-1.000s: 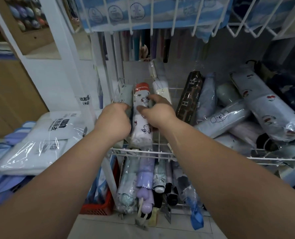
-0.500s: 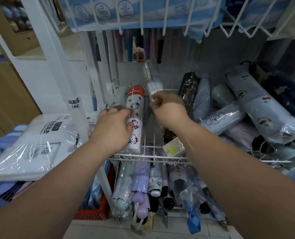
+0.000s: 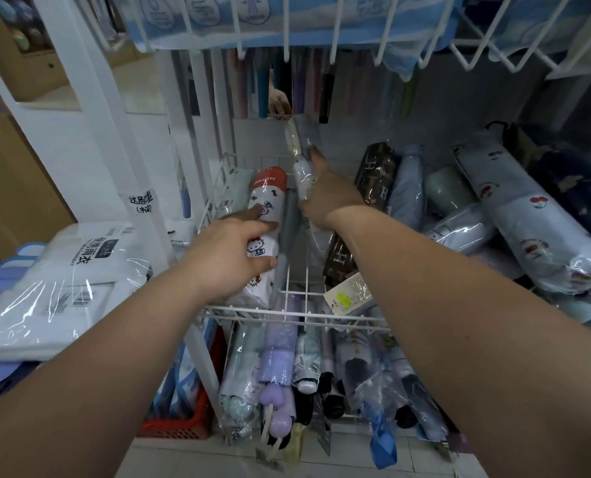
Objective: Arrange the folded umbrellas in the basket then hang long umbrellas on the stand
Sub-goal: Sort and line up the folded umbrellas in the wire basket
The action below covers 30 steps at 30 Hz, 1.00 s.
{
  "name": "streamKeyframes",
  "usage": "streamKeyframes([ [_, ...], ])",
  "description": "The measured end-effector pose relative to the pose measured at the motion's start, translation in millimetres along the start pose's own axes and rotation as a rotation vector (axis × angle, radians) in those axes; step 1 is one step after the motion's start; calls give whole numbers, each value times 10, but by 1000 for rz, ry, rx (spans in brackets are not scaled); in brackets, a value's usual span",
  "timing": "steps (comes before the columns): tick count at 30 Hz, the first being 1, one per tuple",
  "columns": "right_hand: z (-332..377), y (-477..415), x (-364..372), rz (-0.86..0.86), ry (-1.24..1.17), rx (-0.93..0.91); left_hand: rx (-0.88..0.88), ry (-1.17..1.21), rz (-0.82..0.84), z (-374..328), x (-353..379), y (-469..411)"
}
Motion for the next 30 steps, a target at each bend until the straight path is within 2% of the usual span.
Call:
streamKeyframes([
  [6, -37, 30, -42, -71, 25, -26, 10, -24, -50, 39, 100, 35],
  [12, 25, 139, -158, -113, -170, 2, -12, -8, -63, 9, 114, 48],
  [18, -239, 529, -55, 61, 167, -51, -5, 43, -58, 1, 105, 82],
  [28, -236, 558, 106, 173, 382, -83, -12, -30, 98, -152, 3, 138],
  [30, -211, 503, 150, 132, 396, -105, 1, -31, 135, -147, -23, 145],
])
Point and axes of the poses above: each hand's wrist, its own y-axis away from the middle knuckle, its own x-axis out of the palm, z = x × y, the point moved 1 cm from there along -y, towards the middle knuckle, and after that the axes turned 8 degrees about x, right-handed, at the moved point
